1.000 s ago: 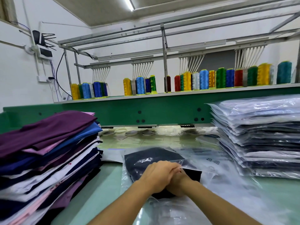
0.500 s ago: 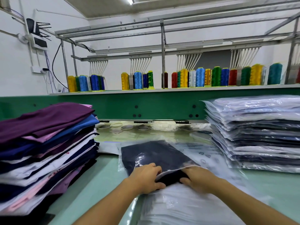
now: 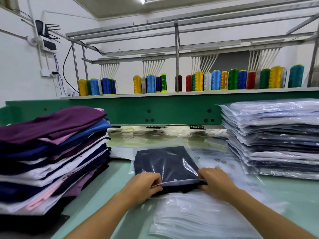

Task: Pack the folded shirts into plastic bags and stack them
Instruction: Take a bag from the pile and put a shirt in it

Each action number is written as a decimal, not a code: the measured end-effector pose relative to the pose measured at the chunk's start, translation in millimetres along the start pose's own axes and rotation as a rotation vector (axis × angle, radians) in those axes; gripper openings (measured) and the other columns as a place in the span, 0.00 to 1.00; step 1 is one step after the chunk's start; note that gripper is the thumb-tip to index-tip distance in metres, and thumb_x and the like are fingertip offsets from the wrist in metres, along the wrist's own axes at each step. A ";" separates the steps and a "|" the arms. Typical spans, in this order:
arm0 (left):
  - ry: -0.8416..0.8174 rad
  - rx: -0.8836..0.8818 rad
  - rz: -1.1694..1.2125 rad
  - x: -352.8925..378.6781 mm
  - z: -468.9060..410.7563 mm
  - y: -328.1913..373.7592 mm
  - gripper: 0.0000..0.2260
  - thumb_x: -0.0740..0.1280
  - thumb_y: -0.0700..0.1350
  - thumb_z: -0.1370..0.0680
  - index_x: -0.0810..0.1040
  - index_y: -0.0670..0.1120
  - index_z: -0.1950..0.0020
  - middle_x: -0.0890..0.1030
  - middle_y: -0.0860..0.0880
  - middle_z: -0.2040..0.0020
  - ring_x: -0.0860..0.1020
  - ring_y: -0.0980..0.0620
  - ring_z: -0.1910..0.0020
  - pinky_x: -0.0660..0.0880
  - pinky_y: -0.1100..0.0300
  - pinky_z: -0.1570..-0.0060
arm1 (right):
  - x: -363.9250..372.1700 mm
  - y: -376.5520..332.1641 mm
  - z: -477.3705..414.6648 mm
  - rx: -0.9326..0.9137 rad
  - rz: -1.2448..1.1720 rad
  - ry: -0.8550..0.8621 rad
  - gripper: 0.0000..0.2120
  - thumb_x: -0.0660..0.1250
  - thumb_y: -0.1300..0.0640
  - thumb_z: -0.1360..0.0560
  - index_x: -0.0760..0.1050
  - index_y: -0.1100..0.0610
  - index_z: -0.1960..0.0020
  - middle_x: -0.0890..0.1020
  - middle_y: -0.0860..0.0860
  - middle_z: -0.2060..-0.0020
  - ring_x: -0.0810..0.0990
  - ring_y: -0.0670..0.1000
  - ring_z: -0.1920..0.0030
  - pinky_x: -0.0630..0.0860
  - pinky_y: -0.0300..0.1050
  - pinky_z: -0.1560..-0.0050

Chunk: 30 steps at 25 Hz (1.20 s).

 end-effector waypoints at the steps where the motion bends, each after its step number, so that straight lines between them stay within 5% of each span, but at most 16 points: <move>1: -0.029 -0.002 0.016 1.3 4.8 -4.6 0.14 0.66 0.65 0.24 0.70 0.57 0.52 0.75 0.59 0.55 0.73 0.58 0.57 0.72 0.59 0.58 | 2.0 -3.1 -2.3 0.008 0.017 -0.018 0.08 0.66 0.47 0.25 0.68 0.47 0.54 0.80 0.44 0.52 0.73 0.53 0.57 0.64 0.47 0.56; 4: -0.096 0.001 -0.016 0.6 19.0 -19.1 0.16 0.67 0.68 0.26 0.68 0.59 0.50 0.73 0.60 0.51 0.72 0.59 0.55 0.73 0.59 0.55 | 2.2 -9.1 -4.4 -0.003 0.023 -0.032 0.05 0.66 0.51 0.23 0.70 0.47 0.50 0.81 0.45 0.50 0.79 0.54 0.51 0.65 0.48 0.60; 9: 0.023 -0.012 -0.099 -12.3 31.3 -27.2 0.10 0.67 0.47 0.22 0.65 0.55 0.52 0.72 0.57 0.52 0.73 0.51 0.56 0.74 0.53 0.54 | -10.5 -11.3 10.3 -0.249 0.008 -0.006 0.18 0.61 0.66 0.29 0.59 0.45 0.53 0.73 0.44 0.54 0.73 0.52 0.55 0.60 0.48 0.66; 14: 0.059 -0.063 0.005 -9.6 39.6 -24.3 0.15 0.62 0.34 0.31 0.66 0.54 0.55 0.70 0.57 0.54 0.72 0.53 0.59 0.74 0.52 0.57 | -14.7 -12.6 31.4 -0.307 -0.028 0.011 0.22 0.58 0.67 0.30 0.64 0.42 0.46 0.69 0.41 0.48 0.72 0.49 0.55 0.69 0.49 0.65; 17: -0.055 -0.057 0.126 -4.8 46.9 -25.1 0.13 0.61 0.35 0.31 0.68 0.53 0.57 0.71 0.57 0.54 0.72 0.56 0.58 0.74 0.53 0.55 | -13.0 -3.8 41.9 -0.261 -0.124 -0.062 0.20 0.56 0.64 0.31 0.66 0.41 0.47 0.69 0.39 0.48 0.73 0.47 0.54 0.75 0.51 0.58; 21: -0.205 -0.096 0.193 -10.8 55.2 -24.6 0.06 0.67 0.43 0.29 0.71 0.52 0.59 0.72 0.53 0.52 0.70 0.59 0.61 0.72 0.60 0.54 | -11.2 9.1 49.3 -0.169 -0.275 -0.212 0.05 0.58 0.51 0.28 0.70 0.41 0.56 0.71 0.39 0.50 0.74 0.43 0.54 0.75 0.47 0.51; 24: -0.305 -0.124 0.219 -17.0 52.6 -19.6 0.05 0.66 0.41 0.24 0.73 0.50 0.58 0.71 0.51 0.52 0.70 0.57 0.59 0.70 0.63 0.54 | -8.0 16.6 47.6 -0.009 -0.479 -0.194 0.13 0.58 0.53 0.22 0.76 0.46 0.61 0.77 0.43 0.56 0.77 0.45 0.55 0.74 0.48 0.48; 30: -0.163 -0.344 -0.043 -21.9 28.8 -28.7 0.07 0.59 0.41 0.26 0.74 0.49 0.61 0.79 0.51 0.58 0.77 0.46 0.56 0.72 0.56 0.60 | -3.5 6.1 8.8 0.237 -0.271 -0.128 0.17 0.57 0.51 0.22 0.61 0.54 0.68 0.68 0.49 0.74 0.67 0.53 0.68 0.61 0.47 0.67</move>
Point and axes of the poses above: each hand's wrist, its own z-axis away from the middle knuckle, its own x-axis out of the palm, y = z × x, the point moved 2 cm from there along -z, towards the middle knuckle
